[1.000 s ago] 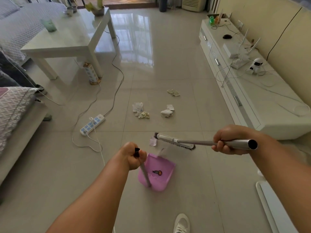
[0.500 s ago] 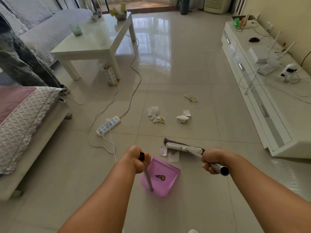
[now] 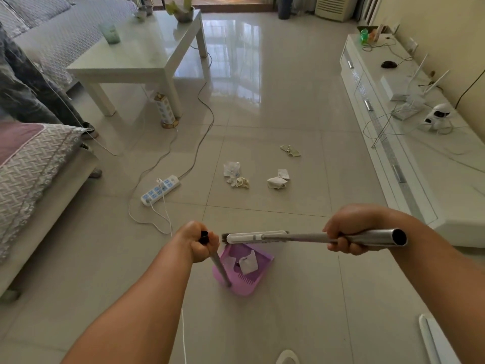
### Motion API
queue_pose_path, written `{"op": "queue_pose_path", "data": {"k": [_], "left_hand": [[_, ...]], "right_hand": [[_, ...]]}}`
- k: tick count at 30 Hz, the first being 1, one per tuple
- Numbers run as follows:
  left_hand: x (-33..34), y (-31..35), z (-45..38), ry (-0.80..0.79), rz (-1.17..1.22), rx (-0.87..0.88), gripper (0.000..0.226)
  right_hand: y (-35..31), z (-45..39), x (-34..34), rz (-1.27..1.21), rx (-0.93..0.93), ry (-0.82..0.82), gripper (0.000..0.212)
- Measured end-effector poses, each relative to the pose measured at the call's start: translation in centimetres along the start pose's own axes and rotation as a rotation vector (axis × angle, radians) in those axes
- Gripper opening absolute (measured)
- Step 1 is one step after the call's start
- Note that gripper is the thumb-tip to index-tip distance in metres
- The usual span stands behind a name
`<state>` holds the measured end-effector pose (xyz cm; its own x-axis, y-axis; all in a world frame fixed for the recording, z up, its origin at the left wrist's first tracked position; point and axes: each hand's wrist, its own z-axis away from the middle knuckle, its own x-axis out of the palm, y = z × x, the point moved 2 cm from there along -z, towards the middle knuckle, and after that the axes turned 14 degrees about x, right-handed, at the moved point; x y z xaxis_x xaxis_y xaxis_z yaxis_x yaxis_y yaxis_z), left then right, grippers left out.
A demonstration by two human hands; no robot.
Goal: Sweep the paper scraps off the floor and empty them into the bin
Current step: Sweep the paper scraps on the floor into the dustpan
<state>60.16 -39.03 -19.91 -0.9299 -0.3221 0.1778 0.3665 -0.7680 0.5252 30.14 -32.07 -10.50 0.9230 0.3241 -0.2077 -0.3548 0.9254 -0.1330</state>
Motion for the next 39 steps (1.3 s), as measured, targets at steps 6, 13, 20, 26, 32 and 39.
{"op": "queue_pose_path", "data": {"k": [6, 13, 20, 26, 32, 39], "left_hand": [[-1.4, -0.6, 0.2, -0.079, 0.184, -0.015, 0.035], [1.4, -1.1, -1.2, -0.069, 0.176, 0.041, 0.018], [10.2, 2.5, -2.5, -0.193, 0.062, 0.041, 0.029], [17.5, 6.4, -5.4, -0.234, 0.004, 0.024, 0.031], [23.0, 10.2, -9.9, -0.238, -0.023, 0.013, 0.029], [27.3, 14.1, -15.8, -0.204, -0.044, -0.028, 0.029]], "right_hand": [[-0.8, -0.1, 2.6, -0.058, -0.048, 0.075, 0.012], [-3.2, -1.9, 3.2, -0.311, -0.116, 0.091, 0.015], [-7.8, -3.5, -2.5, -0.432, -0.144, 0.021, 0.005], [-13.2, -3.8, -10.6, -0.472, -0.174, 0.018, 0.009], [-20.1, -6.3, -16.1, -0.519, -0.216, 0.072, 0.012], [-27.9, -11.7, -22.8, -0.662, -0.218, 0.121, 0.035]]}}
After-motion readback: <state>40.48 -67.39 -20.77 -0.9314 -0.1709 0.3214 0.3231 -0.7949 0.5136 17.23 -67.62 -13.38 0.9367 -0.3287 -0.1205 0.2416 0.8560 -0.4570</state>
